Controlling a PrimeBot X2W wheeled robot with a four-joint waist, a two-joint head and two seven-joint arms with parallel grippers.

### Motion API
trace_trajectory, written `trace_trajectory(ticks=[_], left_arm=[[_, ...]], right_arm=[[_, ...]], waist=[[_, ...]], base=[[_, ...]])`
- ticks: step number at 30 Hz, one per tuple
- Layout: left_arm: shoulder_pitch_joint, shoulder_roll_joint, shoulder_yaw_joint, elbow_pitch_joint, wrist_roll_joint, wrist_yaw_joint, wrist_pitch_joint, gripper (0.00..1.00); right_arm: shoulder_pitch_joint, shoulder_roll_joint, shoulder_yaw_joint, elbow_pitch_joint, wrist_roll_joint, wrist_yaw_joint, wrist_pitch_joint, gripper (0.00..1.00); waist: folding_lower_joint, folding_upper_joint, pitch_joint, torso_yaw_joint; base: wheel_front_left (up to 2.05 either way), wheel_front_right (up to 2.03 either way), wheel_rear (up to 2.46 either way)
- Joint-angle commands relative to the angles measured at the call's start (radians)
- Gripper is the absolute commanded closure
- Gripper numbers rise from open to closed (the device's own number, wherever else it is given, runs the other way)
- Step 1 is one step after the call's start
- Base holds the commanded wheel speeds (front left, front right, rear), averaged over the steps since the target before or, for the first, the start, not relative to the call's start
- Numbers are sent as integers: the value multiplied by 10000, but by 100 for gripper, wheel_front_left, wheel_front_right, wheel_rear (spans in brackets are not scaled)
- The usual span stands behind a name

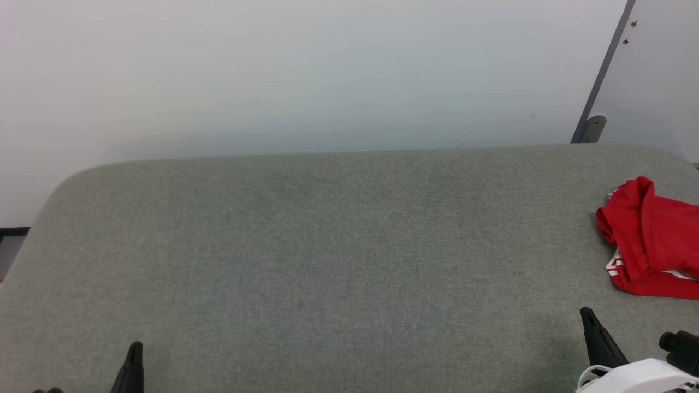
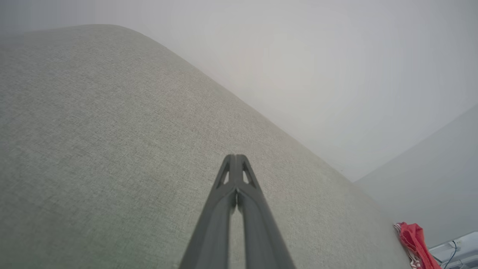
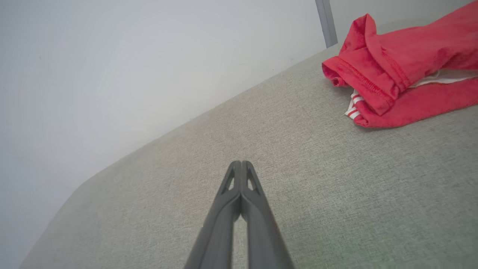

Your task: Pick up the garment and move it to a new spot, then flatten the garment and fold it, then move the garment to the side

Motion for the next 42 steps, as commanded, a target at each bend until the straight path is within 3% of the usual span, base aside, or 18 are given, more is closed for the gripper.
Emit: trace_trajectory(ticks=[1, 42], left_arm=[[-249, 58, 94, -90, -269, -8, 59, 100], [-1383, -1075, 238, 117, -3984, -19, 1395, 100]], right_arm=[[-308, -5, -141, -199, 329, -4, 66, 100], [-455, 759, -1049, -836, 4945, -8, 1389, 100]], waist=[[0, -1, 7, 2], [0, -1, 255, 50]], base=[[0, 0, 0], [0, 0, 0]])
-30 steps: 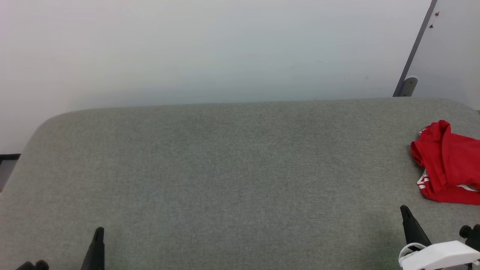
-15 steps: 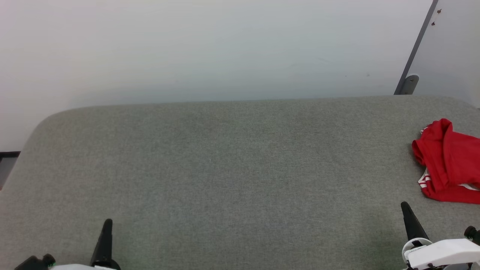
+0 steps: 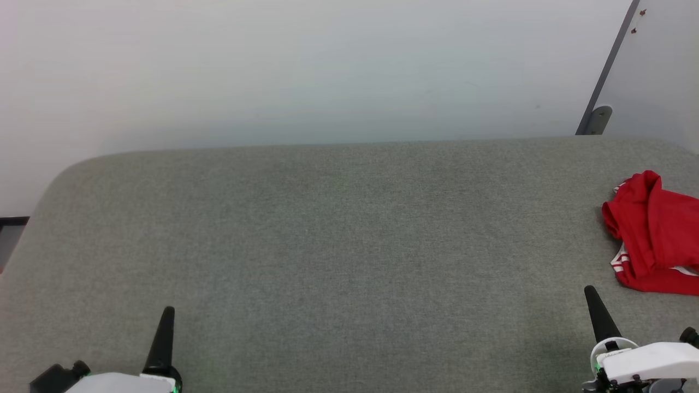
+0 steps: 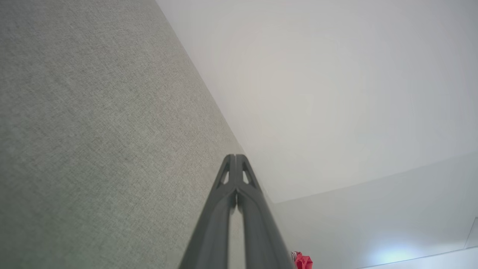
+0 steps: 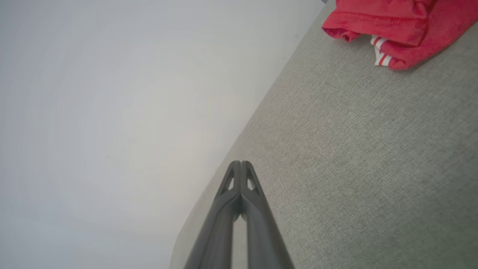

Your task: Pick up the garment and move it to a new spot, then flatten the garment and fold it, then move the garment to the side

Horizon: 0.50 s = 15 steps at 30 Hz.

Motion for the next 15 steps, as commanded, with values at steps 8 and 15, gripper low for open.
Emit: trace_trajectory(ticks=[8, 15], left_arm=[[-322, -133, 72, -35, -655, -21, 234, 100], [-490, -290, 90, -7, -1126, -23, 405, 100]], right_arm=[[-215, 118, -206, -215, 828, -7, 242, 100], [-224, 207, -320, -295, 1418, -8, 416, 100]], waist=[[0, 0, 47, 9], [0, 0, 89, 18]], base=[[0, 0, 0], [0, 0, 0]])
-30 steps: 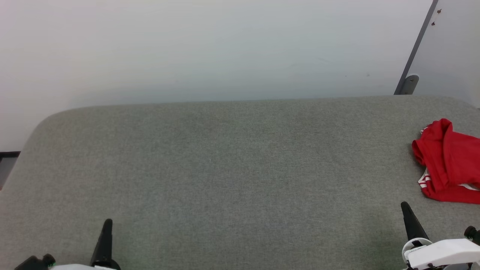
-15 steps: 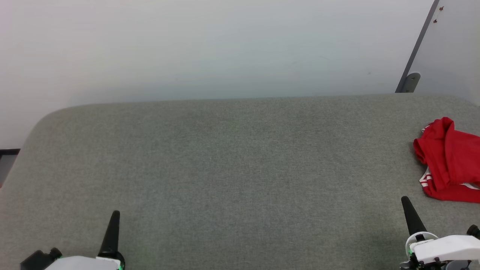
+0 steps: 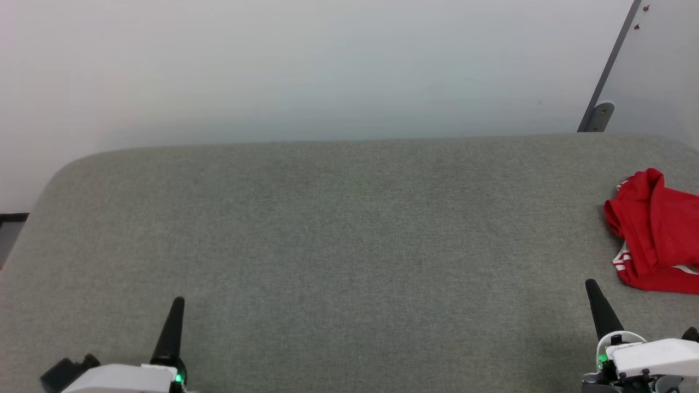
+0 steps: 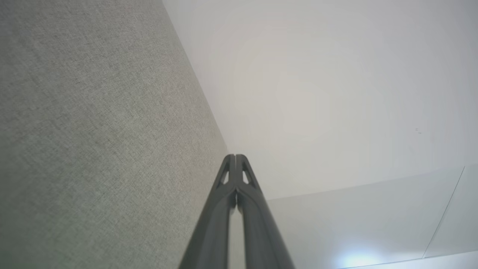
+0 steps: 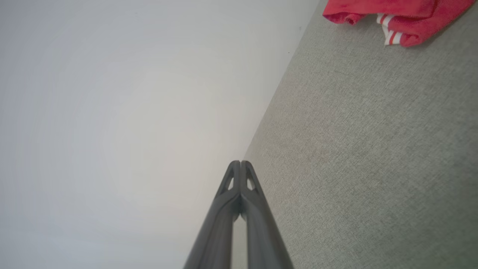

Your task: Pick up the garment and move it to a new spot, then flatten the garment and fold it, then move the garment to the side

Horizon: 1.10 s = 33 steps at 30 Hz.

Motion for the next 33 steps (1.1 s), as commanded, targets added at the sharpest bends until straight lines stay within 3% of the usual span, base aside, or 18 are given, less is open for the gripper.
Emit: trace_trajectory(ticks=[1, 33], left_arm=[[-222, -16, 46, -48, -145, -23, 36, 100], [-764, -584, 113, 75, -1971, -32, 705, 100]], right_arm=[[-152, 2, -58, -110, 191, -8, 43, 100], [-235, 387, -511, -407, 2473, -12, 695, 100]], waist=[[0, 0, 5, 1], [0, 0, 198, 39]], base=[[0, 0, 0], [0, 0, 0]])
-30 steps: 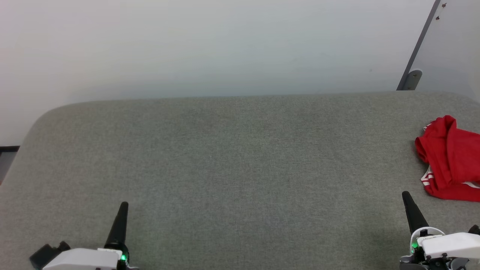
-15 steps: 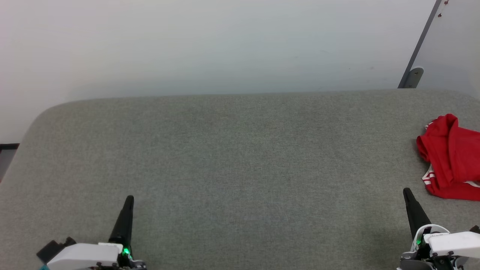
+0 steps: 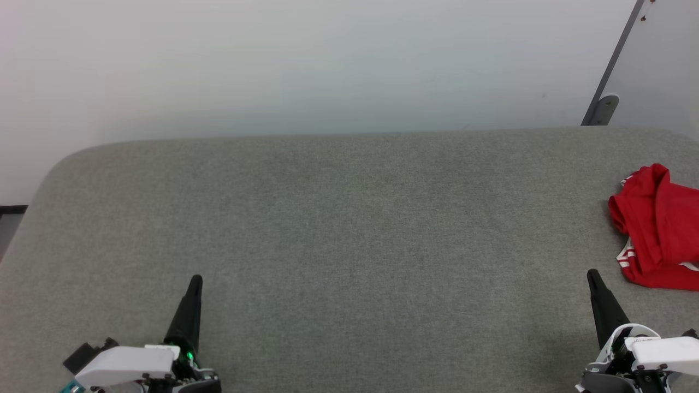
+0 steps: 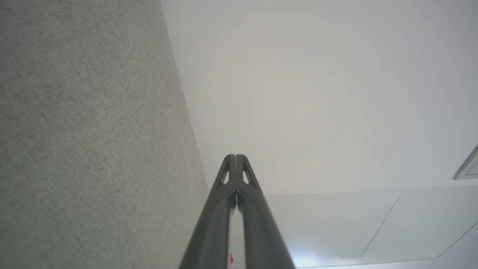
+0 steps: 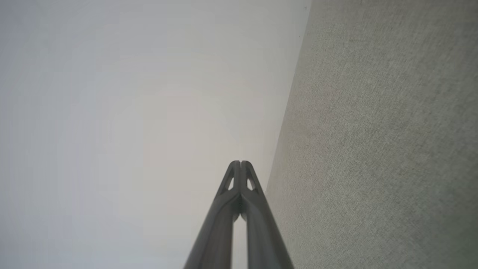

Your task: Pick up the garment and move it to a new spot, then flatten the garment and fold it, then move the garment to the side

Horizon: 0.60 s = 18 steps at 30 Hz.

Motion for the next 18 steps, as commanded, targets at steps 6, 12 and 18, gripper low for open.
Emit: trace_trajectory(ticks=[6, 12, 18], left_arm=[[-219, -122, 40, 24, -410, -33, 170, 100], [-269, -152, 45, 34, -527, -34, 213, 100], [-266, -153, 43, 34, -530, -34, 212, 100]], right_arm=[[-175, 85, -119, -105, 485, -13, 154, 100], [-161, 120, -144, -129, 664, -14, 196, 100], [-116, 117, -141, -123, 665, -14, 195, 100]], waist=[[0, -1, 38, 8], [0, -1, 59, 12], [0, -1, 59, 12]], base=[[0, 0, 0], [0, 0, 0], [0, 0, 0]])
